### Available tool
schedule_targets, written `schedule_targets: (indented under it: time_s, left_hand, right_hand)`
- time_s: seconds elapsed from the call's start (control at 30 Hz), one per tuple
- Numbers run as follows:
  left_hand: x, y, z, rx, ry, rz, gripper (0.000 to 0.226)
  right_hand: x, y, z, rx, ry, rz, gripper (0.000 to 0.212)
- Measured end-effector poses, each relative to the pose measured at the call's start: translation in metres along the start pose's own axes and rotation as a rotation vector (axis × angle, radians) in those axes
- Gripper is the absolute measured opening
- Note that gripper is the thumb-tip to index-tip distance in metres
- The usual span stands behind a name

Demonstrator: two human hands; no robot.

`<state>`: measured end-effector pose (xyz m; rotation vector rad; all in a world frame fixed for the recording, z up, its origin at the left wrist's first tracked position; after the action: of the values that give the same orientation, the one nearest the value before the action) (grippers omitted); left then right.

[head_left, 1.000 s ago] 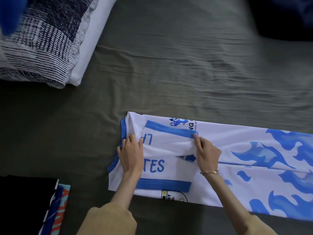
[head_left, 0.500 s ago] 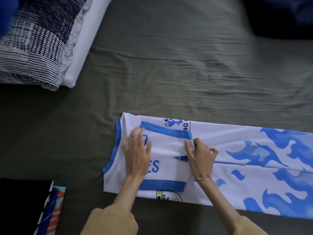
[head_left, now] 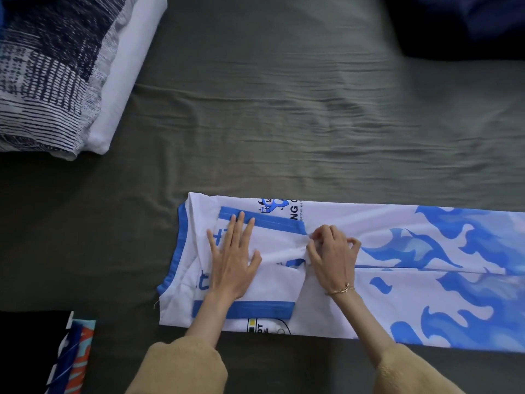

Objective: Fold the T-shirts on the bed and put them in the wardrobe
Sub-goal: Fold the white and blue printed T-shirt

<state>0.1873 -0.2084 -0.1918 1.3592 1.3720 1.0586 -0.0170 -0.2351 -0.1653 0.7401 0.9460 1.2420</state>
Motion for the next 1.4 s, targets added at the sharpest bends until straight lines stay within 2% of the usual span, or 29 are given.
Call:
schedule_targets:
  time_s: [0.13, 0.23, 0.43, 0.53, 0.67, 0.77, 0.9, 1.03, 1.13, 1.23, 1.3, 1.4]
  left_hand:
    - [-0.011, 0.009, -0.042, 0.071, -0.010, -0.023, 0.062]
    - [-0.021, 0.000, -0.103, 0.070, -0.154, 0.011, 0.057]
    - [-0.030, -0.042, -0.212, 0.057, -0.283, 0.152, 0.060]
    - [-0.028, -0.057, -0.244, 0.047, -0.284, 0.202, 0.062]
    - [-0.022, -0.070, -0.278, 0.051, -0.286, 0.227, 0.065]
    - [-0.019, -0.070, -0.286, 0.063, -0.283, 0.197, 0.062]
    - [-0.017, -0.069, -0.304, 0.099, -0.311, 0.159, 0.060]
    - [-0.011, -0.077, -0.314, 0.099, -0.298, 0.208, 0.062]
    - [-0.008, -0.076, -0.304, 0.085, -0.268, 0.218, 0.069]
    - [-0.009, -0.065, -0.290, 0.165, -0.224, 0.215, 0.069]
    - [-0.010, -0.048, -0.276, 0.219, -0.167, 0.132, 0.064]
    - [-0.009, -0.017, -0.253, 0.148, -0.133, -0.105, 0.037]
  right_hand:
    - [-0.004, 0.016, -0.031, 0.028, -0.066, -0.033, 0.027]
    - [-0.005, 0.045, -0.089, 0.049, -0.219, -0.065, 0.010]
    - [-0.004, 0.114, -0.219, 0.111, -0.488, -0.063, 0.022]
    - [-0.002, 0.138, -0.264, 0.166, -0.493, -0.096, 0.018]
    - [0.011, 0.160, -0.301, 0.239, -0.447, -0.194, 0.034]
    - [0.016, 0.158, -0.310, 0.197, -0.501, -0.205, 0.042]
    - [0.019, 0.159, -0.324, 0.167, -0.743, -0.196, 0.060]
    - [0.020, 0.162, -0.326, 0.156, -0.824, -0.185, 0.043]
    - [0.017, 0.164, -0.327, 0.133, -0.843, -0.114, 0.036]
    - [0.012, 0.172, -0.320, -0.007, -0.871, -0.102, 0.030]
    - [0.006, 0.178, -0.299, -0.104, -0.834, -0.106, 0.028]
    - [-0.005, 0.175, -0.251, -0.225, -0.738, -0.075, 0.028]
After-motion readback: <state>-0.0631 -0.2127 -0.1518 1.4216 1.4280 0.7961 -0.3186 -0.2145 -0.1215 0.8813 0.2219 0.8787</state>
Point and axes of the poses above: each hand's wrist, its own x-axis away from the middle knuckle, its own y-axis out of the back of the hand, z = x × y, the point moved 7 cm from there along -x, towards the middle knuckle, and after that the axes turned 2 degrees about -z, right-handed, at the moved point
